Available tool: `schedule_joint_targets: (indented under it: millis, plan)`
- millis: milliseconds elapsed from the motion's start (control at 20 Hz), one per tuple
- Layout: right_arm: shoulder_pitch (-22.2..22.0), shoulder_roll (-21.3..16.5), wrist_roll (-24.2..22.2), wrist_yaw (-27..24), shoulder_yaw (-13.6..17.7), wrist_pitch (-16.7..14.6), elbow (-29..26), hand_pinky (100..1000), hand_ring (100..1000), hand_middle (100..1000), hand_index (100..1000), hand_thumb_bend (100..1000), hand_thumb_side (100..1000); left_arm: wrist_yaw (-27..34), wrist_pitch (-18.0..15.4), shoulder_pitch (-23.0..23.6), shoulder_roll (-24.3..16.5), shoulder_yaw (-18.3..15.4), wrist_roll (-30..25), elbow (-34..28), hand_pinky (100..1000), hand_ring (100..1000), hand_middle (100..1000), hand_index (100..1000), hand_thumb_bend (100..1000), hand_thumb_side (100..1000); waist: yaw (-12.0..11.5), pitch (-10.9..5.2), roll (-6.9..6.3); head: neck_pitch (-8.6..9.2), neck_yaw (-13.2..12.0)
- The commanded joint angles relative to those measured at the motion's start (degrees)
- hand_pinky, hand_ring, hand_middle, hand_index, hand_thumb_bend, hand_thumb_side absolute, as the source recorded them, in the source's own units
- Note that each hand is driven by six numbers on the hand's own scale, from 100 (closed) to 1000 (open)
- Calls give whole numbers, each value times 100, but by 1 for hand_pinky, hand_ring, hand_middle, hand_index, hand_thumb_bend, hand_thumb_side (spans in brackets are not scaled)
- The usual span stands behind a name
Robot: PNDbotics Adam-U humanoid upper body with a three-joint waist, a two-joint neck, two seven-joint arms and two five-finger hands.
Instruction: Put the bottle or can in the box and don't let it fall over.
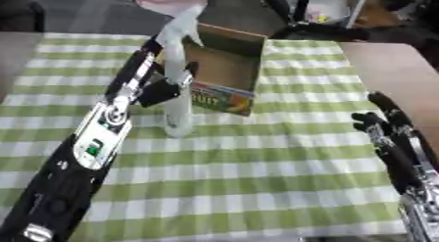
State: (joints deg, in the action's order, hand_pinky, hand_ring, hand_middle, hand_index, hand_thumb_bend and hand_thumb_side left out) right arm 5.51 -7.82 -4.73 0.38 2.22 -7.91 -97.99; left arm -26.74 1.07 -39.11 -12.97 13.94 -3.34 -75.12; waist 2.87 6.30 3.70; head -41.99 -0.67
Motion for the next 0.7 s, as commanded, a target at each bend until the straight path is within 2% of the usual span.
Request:
schedule_joint_targets:
  millis: [50,700]
  plan:
    - [34,-56,-22,-24,-3,-14,-55,809,804,983,976,100,529,-28,-24,-143,22,-7,-75,107,657,1000,1000,947,288,689,22,-112,-1,46,-27]
    - [33,-51,-15,-24,6,-11,-48,810,804,983,975,100,526,-38,-84,128,141,28,-317,702,648,1000,1000,869,245,688,9,-102,-8,38,10]
